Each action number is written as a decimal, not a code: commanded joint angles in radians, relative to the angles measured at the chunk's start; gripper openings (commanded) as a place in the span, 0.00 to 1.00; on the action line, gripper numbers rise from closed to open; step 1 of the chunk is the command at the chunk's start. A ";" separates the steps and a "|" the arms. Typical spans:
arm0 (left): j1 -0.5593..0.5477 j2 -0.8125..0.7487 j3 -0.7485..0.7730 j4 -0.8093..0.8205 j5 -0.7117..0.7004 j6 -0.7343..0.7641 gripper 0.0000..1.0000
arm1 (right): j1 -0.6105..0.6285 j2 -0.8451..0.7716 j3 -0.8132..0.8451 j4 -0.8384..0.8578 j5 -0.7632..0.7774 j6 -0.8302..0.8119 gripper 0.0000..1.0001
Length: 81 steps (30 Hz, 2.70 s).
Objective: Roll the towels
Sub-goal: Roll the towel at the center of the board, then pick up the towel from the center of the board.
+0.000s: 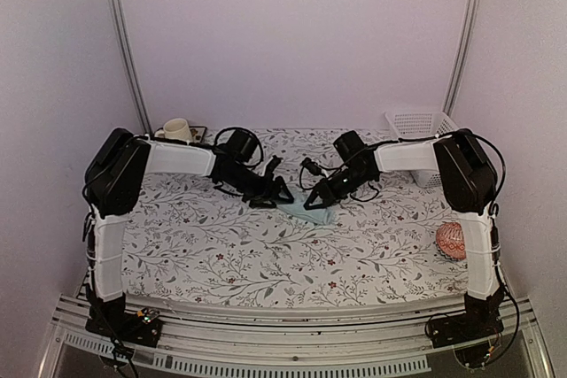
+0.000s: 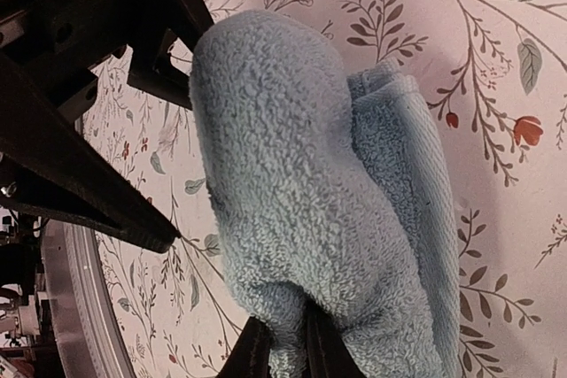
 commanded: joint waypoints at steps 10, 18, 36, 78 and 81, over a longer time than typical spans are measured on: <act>0.022 0.122 0.133 0.010 0.045 -0.042 0.70 | -0.003 0.026 0.005 0.014 0.034 0.169 0.15; 0.015 0.214 0.263 -0.094 0.017 0.010 0.63 | -0.004 0.046 0.066 -0.043 0.001 0.148 0.23; -0.012 0.306 0.426 -0.244 -0.078 0.096 0.52 | -0.054 0.003 0.156 -0.129 0.067 0.159 0.55; -0.067 0.358 0.512 -0.263 -0.116 0.111 0.53 | -0.020 0.140 0.168 -0.246 -0.068 0.088 0.64; -0.071 0.360 0.521 -0.268 -0.120 0.116 0.53 | -0.018 0.163 0.166 -0.262 -0.051 0.082 0.58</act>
